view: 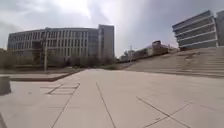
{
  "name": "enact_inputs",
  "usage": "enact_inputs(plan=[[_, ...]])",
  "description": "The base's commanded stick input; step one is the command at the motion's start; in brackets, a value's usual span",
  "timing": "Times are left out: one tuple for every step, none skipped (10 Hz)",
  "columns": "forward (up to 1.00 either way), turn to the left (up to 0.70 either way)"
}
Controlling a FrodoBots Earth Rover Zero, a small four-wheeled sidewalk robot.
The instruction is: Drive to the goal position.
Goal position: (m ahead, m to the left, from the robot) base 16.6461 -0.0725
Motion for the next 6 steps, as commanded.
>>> enact_inputs(plan=[[0.70,0.00],[0.70,0.00],[0.70,0.00],[0.70,0.00],[0.70,0.00],[0.70,0.00]])
